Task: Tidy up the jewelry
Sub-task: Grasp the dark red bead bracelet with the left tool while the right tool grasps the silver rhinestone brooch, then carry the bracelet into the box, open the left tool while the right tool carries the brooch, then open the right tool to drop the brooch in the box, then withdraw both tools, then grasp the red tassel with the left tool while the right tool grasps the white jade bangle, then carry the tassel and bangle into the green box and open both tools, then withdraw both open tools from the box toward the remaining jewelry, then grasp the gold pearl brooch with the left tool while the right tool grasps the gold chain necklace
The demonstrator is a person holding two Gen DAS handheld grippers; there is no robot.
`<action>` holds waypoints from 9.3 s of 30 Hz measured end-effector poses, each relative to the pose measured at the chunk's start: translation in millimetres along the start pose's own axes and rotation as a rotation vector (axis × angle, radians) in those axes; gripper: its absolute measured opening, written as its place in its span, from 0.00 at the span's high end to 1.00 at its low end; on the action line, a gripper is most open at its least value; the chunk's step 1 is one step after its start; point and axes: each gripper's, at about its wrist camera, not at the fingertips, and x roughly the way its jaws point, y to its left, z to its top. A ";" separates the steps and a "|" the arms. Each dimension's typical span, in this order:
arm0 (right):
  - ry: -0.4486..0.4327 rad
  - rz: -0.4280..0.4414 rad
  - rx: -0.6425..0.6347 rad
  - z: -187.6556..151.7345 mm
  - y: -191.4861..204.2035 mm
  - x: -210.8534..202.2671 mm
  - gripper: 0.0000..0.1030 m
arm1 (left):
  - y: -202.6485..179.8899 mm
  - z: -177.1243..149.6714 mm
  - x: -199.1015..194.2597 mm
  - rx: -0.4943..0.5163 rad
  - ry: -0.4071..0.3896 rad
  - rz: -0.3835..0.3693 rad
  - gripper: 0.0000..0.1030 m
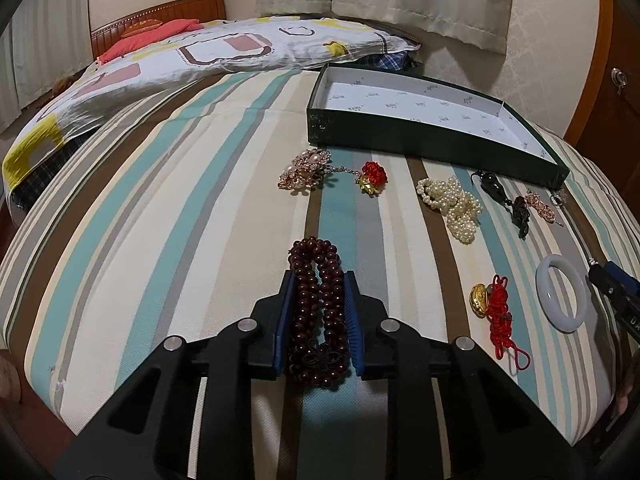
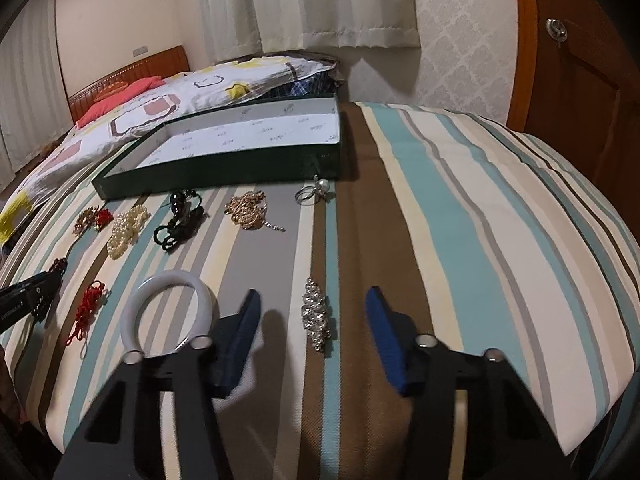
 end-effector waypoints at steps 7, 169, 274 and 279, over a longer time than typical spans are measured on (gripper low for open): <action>-0.002 -0.001 -0.022 -2.7 1.0 -0.3 0.83 | 0.6 0.1 0.0 -0.004 -0.001 0.000 0.78; -0.022 0.079 -0.054 3.1 26.7 -1.4 0.33 | -87.1 -10.4 -16.2 0.132 -0.093 -0.137 0.78; -0.039 0.071 -0.071 45.1 31.3 16.5 0.29 | -4.9 51.9 8.5 -0.055 -0.122 0.018 0.39; -0.043 0.075 -0.073 44.2 32.9 15.8 0.29 | 4.0 53.3 17.5 -0.069 -0.098 0.037 0.39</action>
